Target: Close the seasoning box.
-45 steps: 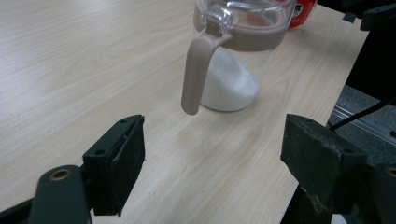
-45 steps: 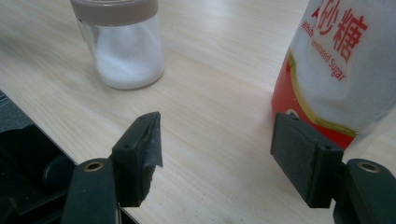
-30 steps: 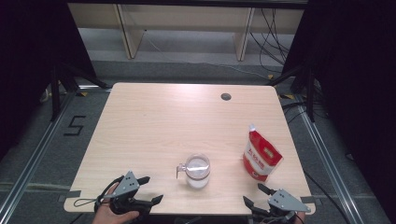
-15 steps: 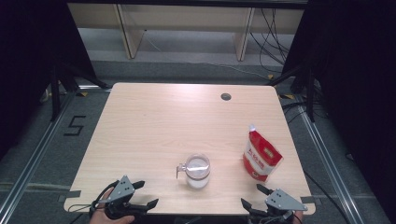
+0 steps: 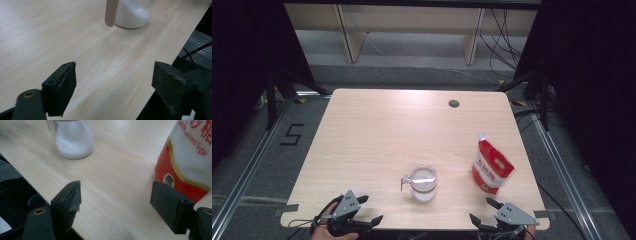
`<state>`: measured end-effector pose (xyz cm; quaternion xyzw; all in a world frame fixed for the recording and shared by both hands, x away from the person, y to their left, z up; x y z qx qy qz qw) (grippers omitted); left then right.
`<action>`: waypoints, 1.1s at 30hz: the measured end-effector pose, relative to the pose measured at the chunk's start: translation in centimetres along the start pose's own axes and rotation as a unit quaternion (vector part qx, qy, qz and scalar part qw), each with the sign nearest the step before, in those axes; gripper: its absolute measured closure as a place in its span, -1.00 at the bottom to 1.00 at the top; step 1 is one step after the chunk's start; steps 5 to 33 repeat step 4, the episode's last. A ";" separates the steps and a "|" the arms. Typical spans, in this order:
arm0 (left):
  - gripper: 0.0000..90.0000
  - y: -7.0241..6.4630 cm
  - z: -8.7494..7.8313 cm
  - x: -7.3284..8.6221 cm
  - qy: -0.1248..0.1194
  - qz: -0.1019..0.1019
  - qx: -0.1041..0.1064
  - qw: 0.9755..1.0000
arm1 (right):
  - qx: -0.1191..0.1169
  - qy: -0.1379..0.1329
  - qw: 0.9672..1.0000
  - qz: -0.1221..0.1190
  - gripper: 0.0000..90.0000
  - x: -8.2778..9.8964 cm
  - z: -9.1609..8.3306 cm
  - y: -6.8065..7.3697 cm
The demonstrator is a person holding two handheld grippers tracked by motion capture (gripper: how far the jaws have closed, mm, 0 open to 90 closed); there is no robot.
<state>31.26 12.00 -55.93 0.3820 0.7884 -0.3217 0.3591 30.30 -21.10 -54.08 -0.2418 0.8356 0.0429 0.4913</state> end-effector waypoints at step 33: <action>-0.57 0.0 0.1 0.0 -0.001 0.000 0.002 1.000 | 0.008 -0.006 1.000 0.000 -0.43 -0.1 0.0 -0.3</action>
Point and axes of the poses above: each handheld gripper's, and its own axes: z roughly forward along the jaws, x roughly out of its underside, y roughly to its left, the point moved 10 cm from there along z, roughly forward along the jaws, and after that the axes turned 14 degrees about x, right-handed, at the moved point
